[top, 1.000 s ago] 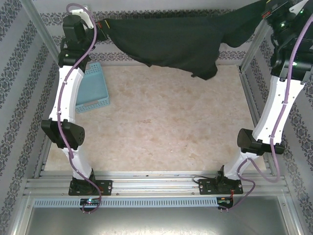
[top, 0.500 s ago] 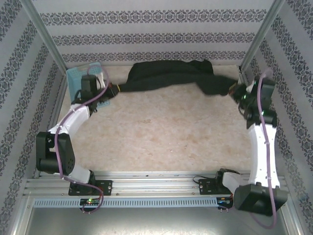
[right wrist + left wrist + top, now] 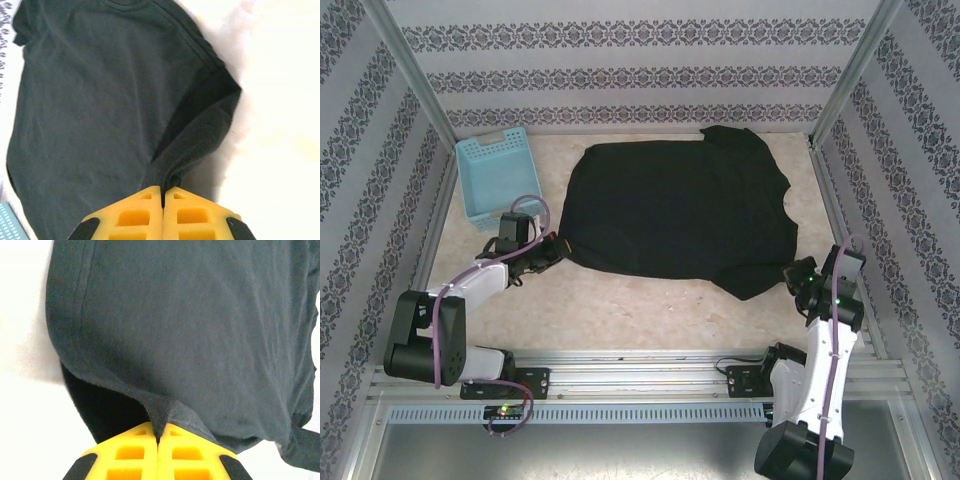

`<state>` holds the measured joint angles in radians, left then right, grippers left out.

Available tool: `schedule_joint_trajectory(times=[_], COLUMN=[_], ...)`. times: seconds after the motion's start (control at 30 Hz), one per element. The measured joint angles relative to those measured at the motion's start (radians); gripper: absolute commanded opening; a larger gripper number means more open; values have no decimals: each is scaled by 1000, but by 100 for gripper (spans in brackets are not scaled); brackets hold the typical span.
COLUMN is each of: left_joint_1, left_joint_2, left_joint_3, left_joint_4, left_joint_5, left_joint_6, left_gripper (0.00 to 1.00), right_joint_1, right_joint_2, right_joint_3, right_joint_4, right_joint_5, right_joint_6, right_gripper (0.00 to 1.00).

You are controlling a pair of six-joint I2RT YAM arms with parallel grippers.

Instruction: Fold the inside-out t-shirt

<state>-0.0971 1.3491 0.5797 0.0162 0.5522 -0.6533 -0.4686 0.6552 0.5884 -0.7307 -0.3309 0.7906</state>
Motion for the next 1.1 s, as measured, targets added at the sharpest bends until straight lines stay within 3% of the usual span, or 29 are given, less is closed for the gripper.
schedule_joint_trajectory(times=[0.47,0.57,0.63,0.7,0.77,0.87,0.97,1.1], left_joint_1=[-29,-35,-40,-44,-48,-48,-48,-79], left_joint_2=[-341,-396,-430,-473,-515,-580,-600,-501], left_joint_3=[-196,-227,-245,-263,-267,-241,-143,15], left_joint_4=[-127,-154,-175,-202,-245,-338,-423,-427], left_joint_5=[-94,-100,-101,-101,-103,-137,-197,-241], left_joint_6=[-30,-41,-50,-67,-75,-73,-55,-35], left_gripper=[1,11,25,43,53,59,59,57], right_joint_1=[-119,-125,-125,-125,-125,-125,-124,-40], right_joint_2=[-163,-188,-201,-203,-201,-183,-151,-88], right_joint_3=[-10,-9,-3,8,25,68,116,153], right_joint_4=[-239,-270,-291,-303,-311,-313,-292,-209], right_joint_5=[92,111,126,140,157,174,179,150], right_joint_6=[-27,-31,-31,-29,-28,-29,-31,-36], right_gripper=[0,2,12,39,56,66,70,72])
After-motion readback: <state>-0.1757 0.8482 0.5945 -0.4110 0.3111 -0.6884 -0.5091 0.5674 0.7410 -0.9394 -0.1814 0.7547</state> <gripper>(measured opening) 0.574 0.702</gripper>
